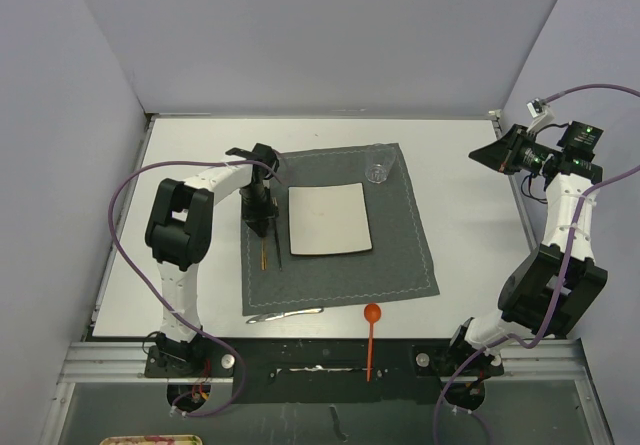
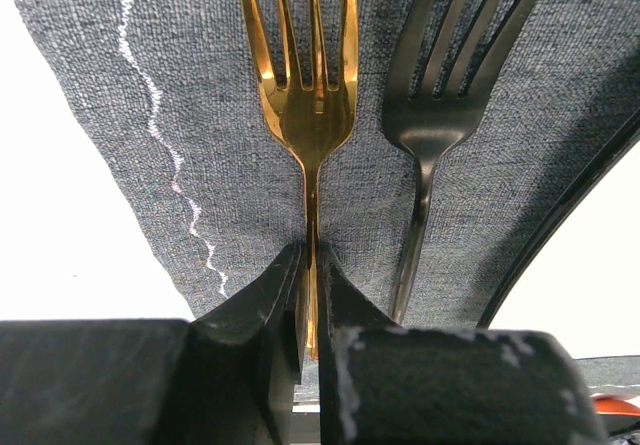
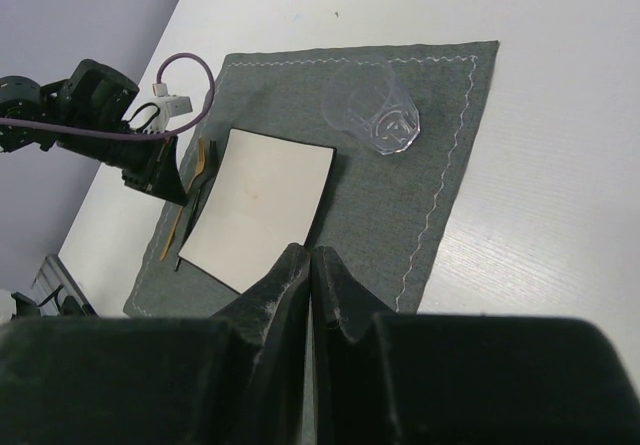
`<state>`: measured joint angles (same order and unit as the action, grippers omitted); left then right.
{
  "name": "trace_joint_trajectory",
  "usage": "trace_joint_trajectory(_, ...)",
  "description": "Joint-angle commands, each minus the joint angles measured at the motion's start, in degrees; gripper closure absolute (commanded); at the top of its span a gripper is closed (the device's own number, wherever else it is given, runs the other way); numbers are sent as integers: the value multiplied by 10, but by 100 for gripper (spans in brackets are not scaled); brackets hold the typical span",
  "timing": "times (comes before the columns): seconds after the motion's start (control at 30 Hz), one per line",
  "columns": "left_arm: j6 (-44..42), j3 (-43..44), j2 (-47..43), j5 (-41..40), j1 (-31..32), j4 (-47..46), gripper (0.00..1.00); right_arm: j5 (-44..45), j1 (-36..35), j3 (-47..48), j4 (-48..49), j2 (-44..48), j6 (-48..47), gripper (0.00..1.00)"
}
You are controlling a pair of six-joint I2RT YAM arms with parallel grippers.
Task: Set the dinner table for one person
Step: Adjust the fork on the napkin.
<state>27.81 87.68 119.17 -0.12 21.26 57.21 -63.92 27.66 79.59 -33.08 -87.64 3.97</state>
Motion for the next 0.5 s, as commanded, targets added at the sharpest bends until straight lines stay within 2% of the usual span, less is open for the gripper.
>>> trace_joint_trajectory(0.0,-6,5,-25,12,-5,-3,94,-19,-3,-3,17,22,5,96)
trace_joint_trajectory(0.47,-14,5,-28,4,-5,1,86,-20,-3,3,16,21,8,96)
